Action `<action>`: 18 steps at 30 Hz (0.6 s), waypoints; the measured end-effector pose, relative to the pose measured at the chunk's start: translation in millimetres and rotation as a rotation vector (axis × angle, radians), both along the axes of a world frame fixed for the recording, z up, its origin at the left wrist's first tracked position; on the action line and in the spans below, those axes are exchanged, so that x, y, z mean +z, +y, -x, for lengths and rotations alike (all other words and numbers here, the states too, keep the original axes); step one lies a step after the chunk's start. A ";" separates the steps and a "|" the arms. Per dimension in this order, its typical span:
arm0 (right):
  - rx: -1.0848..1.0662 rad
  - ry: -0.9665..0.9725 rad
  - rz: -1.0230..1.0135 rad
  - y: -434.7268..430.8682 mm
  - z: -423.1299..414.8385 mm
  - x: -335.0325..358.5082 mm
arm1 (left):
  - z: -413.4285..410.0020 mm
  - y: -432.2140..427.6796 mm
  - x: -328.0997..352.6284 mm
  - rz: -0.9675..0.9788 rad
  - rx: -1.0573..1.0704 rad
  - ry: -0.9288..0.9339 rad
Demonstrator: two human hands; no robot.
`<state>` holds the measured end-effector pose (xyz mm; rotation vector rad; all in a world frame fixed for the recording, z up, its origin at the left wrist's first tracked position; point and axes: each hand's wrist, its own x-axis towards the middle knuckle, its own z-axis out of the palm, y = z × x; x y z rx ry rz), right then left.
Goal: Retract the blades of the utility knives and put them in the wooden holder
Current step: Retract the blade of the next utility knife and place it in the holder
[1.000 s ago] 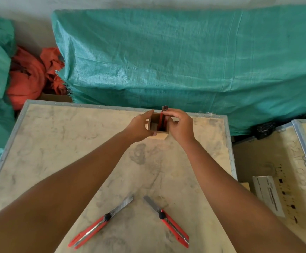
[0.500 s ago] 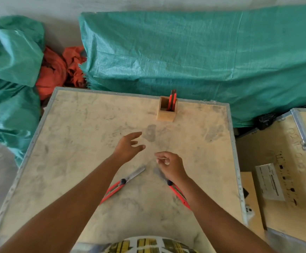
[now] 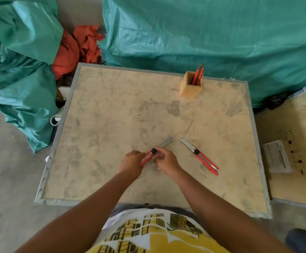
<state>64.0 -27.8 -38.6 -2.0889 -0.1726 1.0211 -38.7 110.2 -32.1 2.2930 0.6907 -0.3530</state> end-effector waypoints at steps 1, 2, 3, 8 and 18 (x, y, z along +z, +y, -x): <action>-0.040 0.002 0.000 3.4 3.2 -2.9 | 2.3 0.6 -0.6 0.003 -0.017 -0.033; -0.085 0.005 -0.003 6.9 6.3 -4.0 | 3.8 1.4 -0.7 0.010 -0.031 -0.058; -0.131 0.011 -0.007 10.1 9.1 -4.0 | 5.6 2.2 -1.6 0.025 -0.044 -0.074; -0.365 0.120 -0.102 17.7 19.9 3.7 | 12.2 9.9 -0.7 0.130 -0.104 -0.051; -0.400 -0.003 -0.258 12.3 15.0 47.7 | 22.8 3.3 33.5 0.231 0.001 -0.337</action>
